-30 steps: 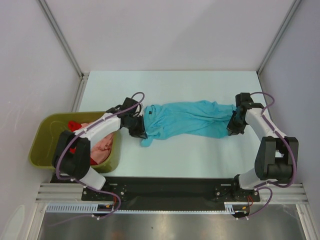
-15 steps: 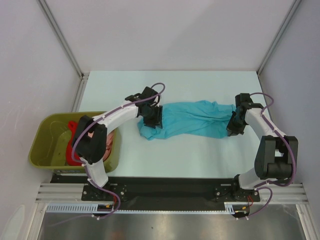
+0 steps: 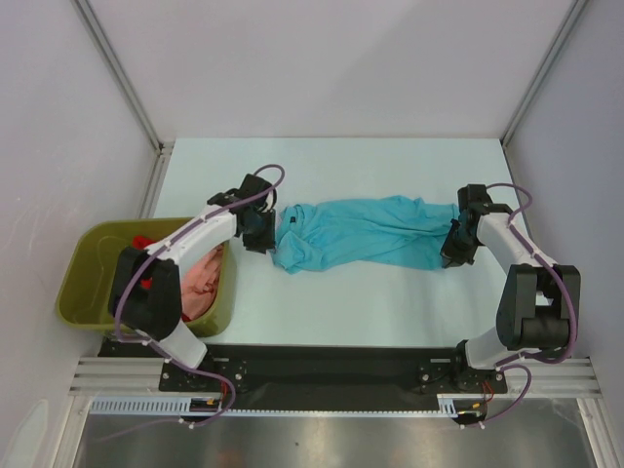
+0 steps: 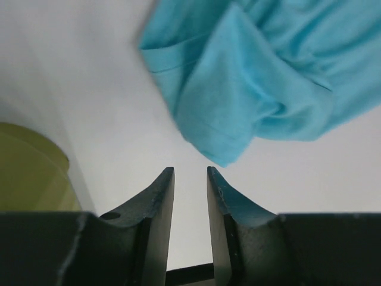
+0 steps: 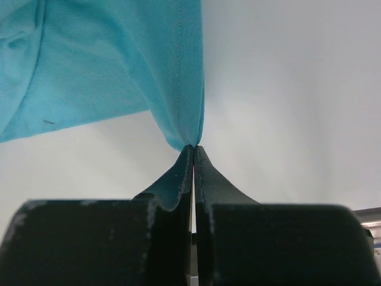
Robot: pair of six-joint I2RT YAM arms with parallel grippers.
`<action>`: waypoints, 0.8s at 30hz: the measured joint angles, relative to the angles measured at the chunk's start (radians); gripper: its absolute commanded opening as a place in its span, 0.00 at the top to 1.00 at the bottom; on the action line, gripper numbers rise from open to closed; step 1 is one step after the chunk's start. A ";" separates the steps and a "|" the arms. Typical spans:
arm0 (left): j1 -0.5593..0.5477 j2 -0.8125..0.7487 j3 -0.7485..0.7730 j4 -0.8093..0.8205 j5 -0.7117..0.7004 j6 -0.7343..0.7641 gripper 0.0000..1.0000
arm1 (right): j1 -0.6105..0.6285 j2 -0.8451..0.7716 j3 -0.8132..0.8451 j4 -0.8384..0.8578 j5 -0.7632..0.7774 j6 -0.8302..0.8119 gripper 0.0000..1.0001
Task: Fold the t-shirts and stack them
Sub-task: Flatten the tshirt out
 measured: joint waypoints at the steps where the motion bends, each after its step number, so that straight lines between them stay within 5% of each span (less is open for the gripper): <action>1: 0.024 0.015 -0.004 -0.002 0.005 0.000 0.67 | 0.000 0.000 -0.001 0.002 0.000 0.000 1.00; 15: 0.065 0.190 0.016 0.085 0.055 -0.024 0.73 | 0.000 0.000 -0.002 0.005 -0.004 0.000 1.00; 24: 0.065 0.228 0.015 0.127 0.090 -0.027 0.61 | 0.000 0.000 -0.002 0.007 -0.025 0.000 1.00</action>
